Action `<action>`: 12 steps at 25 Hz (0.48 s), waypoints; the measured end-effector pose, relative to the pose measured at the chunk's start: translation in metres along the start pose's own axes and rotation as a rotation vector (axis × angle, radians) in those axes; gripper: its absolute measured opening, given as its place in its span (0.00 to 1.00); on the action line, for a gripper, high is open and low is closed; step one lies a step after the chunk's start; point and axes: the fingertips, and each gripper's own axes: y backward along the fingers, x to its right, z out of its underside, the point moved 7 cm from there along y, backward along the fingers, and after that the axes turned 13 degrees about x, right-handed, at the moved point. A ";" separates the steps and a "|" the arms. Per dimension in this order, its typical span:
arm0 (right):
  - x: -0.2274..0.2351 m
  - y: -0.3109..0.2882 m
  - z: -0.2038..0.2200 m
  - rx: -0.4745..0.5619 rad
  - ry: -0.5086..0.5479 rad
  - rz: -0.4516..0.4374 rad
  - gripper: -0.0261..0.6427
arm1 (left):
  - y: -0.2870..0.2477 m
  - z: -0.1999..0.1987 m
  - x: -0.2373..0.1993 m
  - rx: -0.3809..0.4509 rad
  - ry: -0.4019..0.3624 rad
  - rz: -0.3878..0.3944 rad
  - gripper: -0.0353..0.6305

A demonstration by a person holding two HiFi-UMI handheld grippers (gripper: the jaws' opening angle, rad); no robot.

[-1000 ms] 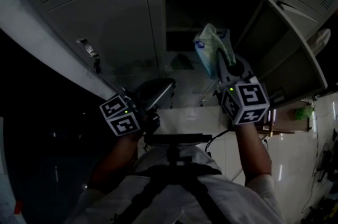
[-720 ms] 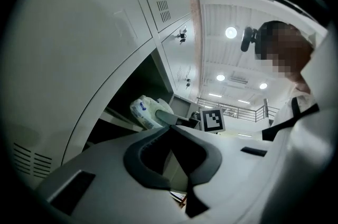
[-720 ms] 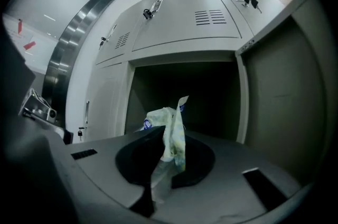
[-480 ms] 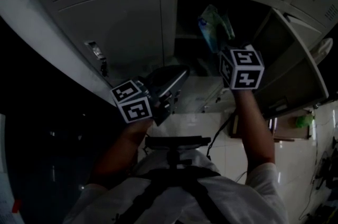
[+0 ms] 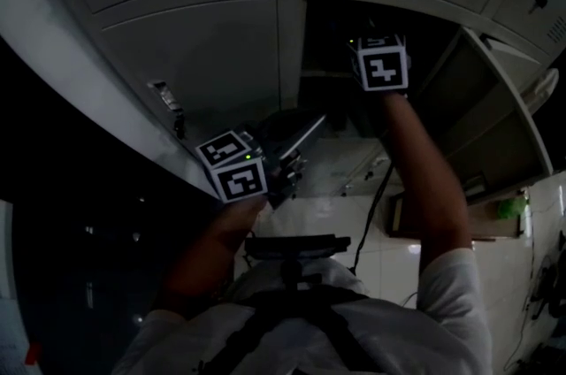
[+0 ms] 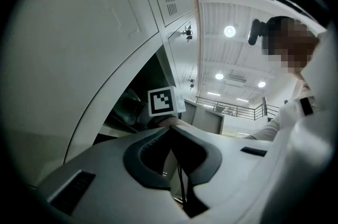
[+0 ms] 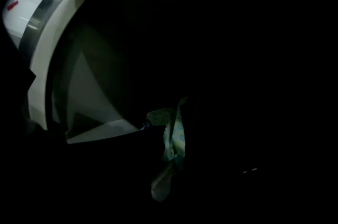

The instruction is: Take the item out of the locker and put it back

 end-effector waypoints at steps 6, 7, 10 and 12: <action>0.001 -0.039 0.009 -0.091 0.018 0.036 0.06 | 0.003 0.001 -0.005 0.001 0.010 -0.009 0.05; 0.002 -0.042 0.010 -0.101 0.015 0.042 0.07 | 0.004 0.000 -0.006 0.003 0.010 -0.013 0.05; 0.001 -0.046 0.011 -0.128 0.009 0.033 0.10 | 0.008 -0.002 -0.009 0.009 0.012 -0.024 0.05; -0.004 -0.050 0.011 -0.137 -0.019 -0.005 0.18 | 0.010 -0.003 -0.011 0.013 0.013 -0.028 0.05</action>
